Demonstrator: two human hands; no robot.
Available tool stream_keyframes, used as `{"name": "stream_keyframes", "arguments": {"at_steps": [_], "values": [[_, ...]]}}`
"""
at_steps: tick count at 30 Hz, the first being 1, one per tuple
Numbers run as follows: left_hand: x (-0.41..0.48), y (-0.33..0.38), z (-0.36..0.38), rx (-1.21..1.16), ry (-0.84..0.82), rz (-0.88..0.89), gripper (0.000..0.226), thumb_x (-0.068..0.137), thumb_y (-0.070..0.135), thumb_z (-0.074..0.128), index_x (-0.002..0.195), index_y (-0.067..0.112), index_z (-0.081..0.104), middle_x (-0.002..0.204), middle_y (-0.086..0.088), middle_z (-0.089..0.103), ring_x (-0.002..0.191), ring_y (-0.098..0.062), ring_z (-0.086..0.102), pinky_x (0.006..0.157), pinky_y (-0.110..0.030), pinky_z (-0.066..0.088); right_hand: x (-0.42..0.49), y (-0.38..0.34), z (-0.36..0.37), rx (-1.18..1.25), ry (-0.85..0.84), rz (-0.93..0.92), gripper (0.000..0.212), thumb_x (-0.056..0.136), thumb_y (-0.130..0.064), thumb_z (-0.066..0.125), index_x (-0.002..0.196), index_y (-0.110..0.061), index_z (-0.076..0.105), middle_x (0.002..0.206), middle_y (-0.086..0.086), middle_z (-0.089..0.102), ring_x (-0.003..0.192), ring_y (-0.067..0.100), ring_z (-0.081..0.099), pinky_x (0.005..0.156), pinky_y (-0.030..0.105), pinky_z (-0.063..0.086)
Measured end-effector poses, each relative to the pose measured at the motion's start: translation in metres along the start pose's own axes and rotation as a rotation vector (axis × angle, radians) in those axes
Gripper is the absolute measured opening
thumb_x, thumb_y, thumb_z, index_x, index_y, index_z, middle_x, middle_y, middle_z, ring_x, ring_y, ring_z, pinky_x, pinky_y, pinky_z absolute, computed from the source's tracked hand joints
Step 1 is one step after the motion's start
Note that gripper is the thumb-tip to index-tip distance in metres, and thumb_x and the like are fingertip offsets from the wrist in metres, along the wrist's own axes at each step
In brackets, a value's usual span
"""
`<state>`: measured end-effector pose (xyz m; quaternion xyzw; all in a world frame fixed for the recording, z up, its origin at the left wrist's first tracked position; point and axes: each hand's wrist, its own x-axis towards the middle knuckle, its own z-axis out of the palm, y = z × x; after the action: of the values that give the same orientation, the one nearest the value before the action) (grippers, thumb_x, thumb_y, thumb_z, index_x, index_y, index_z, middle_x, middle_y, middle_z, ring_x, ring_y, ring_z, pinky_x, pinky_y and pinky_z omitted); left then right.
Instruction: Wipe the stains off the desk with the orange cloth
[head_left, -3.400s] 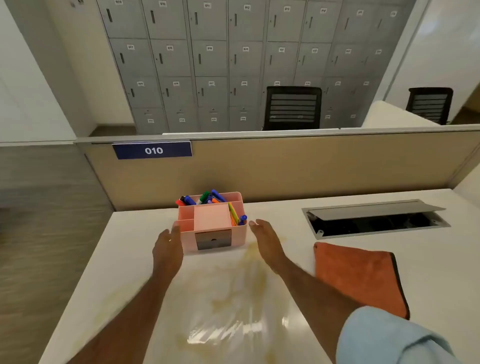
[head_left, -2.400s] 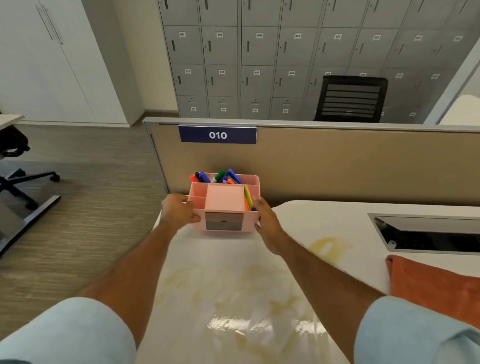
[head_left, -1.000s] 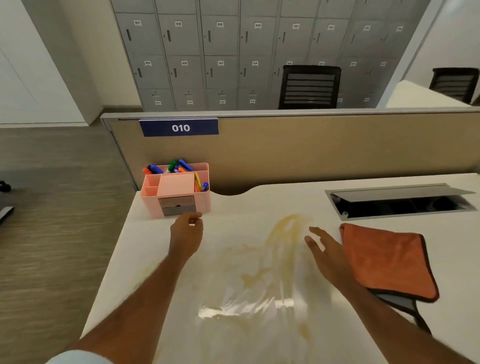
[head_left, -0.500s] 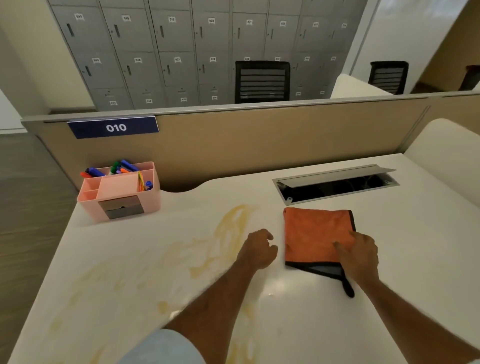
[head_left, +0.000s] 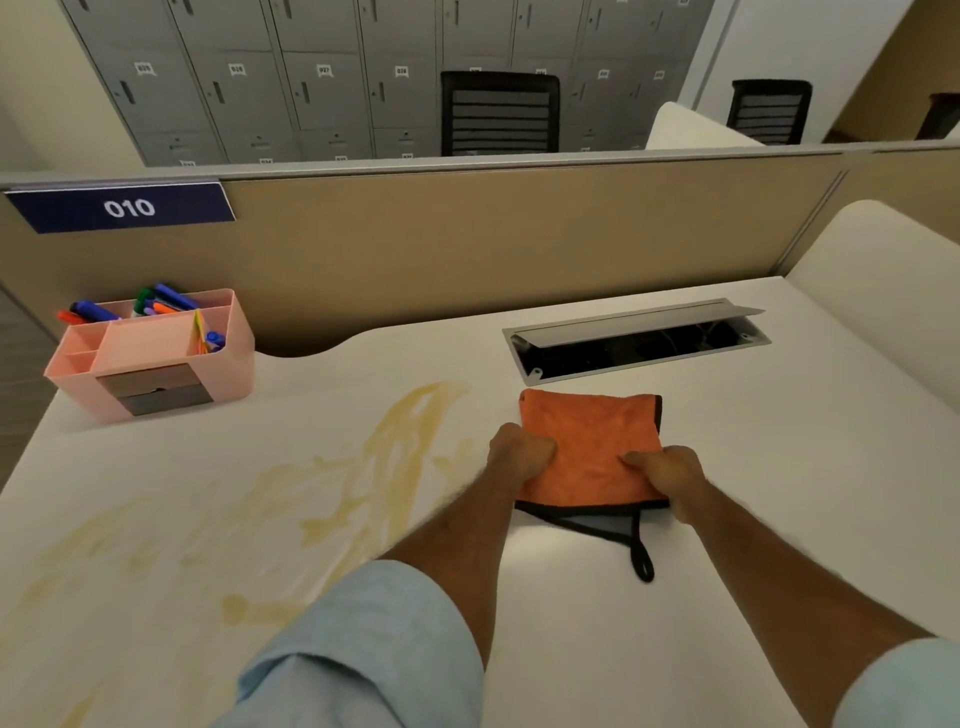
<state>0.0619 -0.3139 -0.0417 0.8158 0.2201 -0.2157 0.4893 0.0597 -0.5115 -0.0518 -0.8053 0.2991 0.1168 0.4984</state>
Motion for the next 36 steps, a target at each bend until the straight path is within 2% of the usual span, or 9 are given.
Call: {"name": "stream_keyframes", "arguments": {"at_steps": [7,12,17,21,24,26,29,32,36], "values": [[-0.003,0.011,0.004,-0.024,0.143,0.274,0.031,0.09,0.022,0.049,0.118,0.008,0.053,0.119,-0.015,0.06,0.104,-0.031,0.059,0.09,-0.04,0.05,-0.003,-0.006,-0.003,0.096,-0.025,-0.19,0.051,0.084,-0.008,0.069,0.13,-0.004,0.047,0.116,0.01,0.056,0.098,0.028,0.055,0.081,0.04,0.047],[-0.018,-0.013,-0.03,-0.203,0.322,0.467,0.016,0.09,0.015,0.046,0.105,0.021,0.047,0.095,0.005,0.058,0.081,-0.017,0.059,0.061,-0.024,0.044,-0.015,-0.038,0.02,0.122,-0.105,-0.391,0.056,0.084,-0.016,0.073,0.132,-0.008,0.044,0.118,0.005,0.056,0.097,0.023,0.057,0.078,0.035,0.048],[-0.015,-0.042,-0.074,-0.268,0.379,0.26,0.049,0.089,0.019,0.054,0.135,0.016,0.038,0.126,-0.008,0.057,0.098,-0.023,0.056,0.08,-0.033,0.045,-0.018,-0.067,0.068,-0.182,-0.028,-0.425,0.071,0.079,-0.018,0.076,0.138,-0.009,0.037,0.126,0.015,0.056,0.103,0.029,0.056,0.085,0.041,0.051],[-0.023,-0.077,-0.095,-0.259,0.352,0.12,0.067,0.087,0.024,0.06,0.145,0.012,0.028,0.138,-0.014,0.051,0.116,-0.03,0.057,0.084,-0.031,0.048,-0.038,-0.072,0.12,-0.454,0.045,-0.587,0.071,0.075,-0.039,0.07,0.135,-0.015,0.041,0.132,0.016,0.05,0.12,0.035,0.051,0.098,0.048,0.047],[-0.038,-0.099,-0.104,-0.31,0.413,0.217,0.056,0.087,0.02,0.066,0.136,0.016,0.041,0.128,-0.007,0.057,0.1,-0.019,0.062,0.073,-0.018,0.048,-0.041,-0.066,0.158,-0.617,-0.071,-0.547,0.095,0.076,-0.071,0.056,0.15,-0.025,0.018,0.157,0.018,0.021,0.143,0.042,0.022,0.114,0.06,0.022],[-0.051,-0.113,-0.112,-0.35,0.474,0.31,0.047,0.085,0.015,0.068,0.127,0.021,0.049,0.115,0.0,0.062,0.087,-0.008,0.064,0.063,-0.01,0.045,-0.037,-0.062,0.18,-0.758,-0.103,-0.509,0.105,0.066,-0.09,0.043,0.151,-0.037,0.01,0.161,0.019,0.002,0.145,0.049,0.0,0.111,0.07,0.002],[-0.068,-0.139,-0.126,-0.363,0.53,0.381,0.039,0.085,0.012,0.068,0.116,0.029,0.053,0.104,0.009,0.064,0.082,0.004,0.063,0.062,-0.007,0.047,-0.033,-0.06,0.209,-0.893,-0.071,-0.56,0.111,0.058,-0.099,0.027,0.151,-0.041,0.007,0.162,0.019,-0.005,0.142,0.054,-0.009,0.106,0.074,-0.008],[-0.079,-0.161,-0.138,-0.342,0.583,0.39,0.034,0.086,0.011,0.067,0.11,0.031,0.055,0.102,0.011,0.064,0.085,0.007,0.061,0.063,-0.009,0.048,-0.041,-0.064,0.236,-0.92,-0.081,-0.686,0.105,0.063,-0.096,0.021,0.151,-0.039,0.011,0.163,0.015,0.002,0.144,0.051,-0.002,0.107,0.071,-0.007],[-0.086,-0.175,-0.152,-0.304,0.618,0.396,0.031,0.086,0.011,0.067,0.109,0.028,0.056,0.105,0.012,0.065,0.088,0.0,0.063,0.066,-0.013,0.047,-0.08,-0.055,0.265,-0.878,-0.159,-0.954,0.071,0.084,-0.073,0.037,0.145,-0.038,0.033,0.159,0.007,0.025,0.144,0.042,0.016,0.112,0.065,0.006]]}}
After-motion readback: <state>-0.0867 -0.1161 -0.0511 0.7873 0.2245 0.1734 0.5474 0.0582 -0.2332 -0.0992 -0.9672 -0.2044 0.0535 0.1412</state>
